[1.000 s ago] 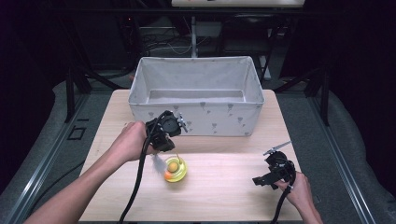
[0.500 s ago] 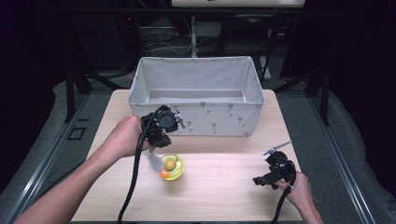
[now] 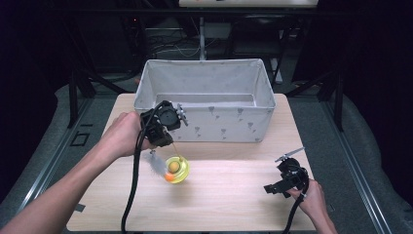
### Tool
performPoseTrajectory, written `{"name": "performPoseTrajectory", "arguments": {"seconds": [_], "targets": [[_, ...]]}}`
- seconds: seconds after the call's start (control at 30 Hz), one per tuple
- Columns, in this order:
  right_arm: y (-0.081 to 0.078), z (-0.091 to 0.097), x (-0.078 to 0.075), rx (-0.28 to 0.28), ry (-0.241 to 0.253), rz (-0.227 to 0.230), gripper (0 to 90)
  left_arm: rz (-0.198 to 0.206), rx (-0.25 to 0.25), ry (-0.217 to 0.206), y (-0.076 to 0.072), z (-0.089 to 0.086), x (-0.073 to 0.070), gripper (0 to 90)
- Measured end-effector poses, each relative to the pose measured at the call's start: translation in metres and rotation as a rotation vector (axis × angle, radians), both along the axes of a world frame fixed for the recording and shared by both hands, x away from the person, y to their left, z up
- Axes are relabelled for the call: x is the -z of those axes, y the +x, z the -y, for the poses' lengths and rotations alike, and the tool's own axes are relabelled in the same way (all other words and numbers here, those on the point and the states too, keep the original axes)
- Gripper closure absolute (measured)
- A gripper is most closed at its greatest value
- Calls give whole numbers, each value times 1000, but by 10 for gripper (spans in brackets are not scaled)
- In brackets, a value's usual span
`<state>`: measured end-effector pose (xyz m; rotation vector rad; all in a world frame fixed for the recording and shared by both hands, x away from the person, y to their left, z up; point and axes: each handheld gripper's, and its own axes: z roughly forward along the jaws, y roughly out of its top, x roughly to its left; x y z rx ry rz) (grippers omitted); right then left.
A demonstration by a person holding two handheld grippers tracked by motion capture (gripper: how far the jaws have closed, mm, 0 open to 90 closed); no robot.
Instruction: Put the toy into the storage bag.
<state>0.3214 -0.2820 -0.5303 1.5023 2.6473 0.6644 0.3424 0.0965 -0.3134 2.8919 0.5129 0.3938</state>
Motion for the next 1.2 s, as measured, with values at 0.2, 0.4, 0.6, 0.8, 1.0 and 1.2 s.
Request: {"name": "performPoseTrajectory", "arguments": {"seconds": [0.2,0.4,0.6,0.8,1.0,1.2], "targets": [[0,0,0,1,0,2,87,11,-6,12,0,-5,-9,880],[0,0,0,1,0,-2,87,24,-17,17,1,-11,-18,880],[0,-1,1,9,4,6,87,35,-28,17,4,-15,-26,880],[0,0,0,3,-2,5,87,44,-37,23,6,-18,-36,880],[0,0,0,-2,-13,4,87,64,-49,14,6,-21,-47,880],[0,0,0,-1,-11,4,87,83,-61,11,8,-25,-57,880]]}}
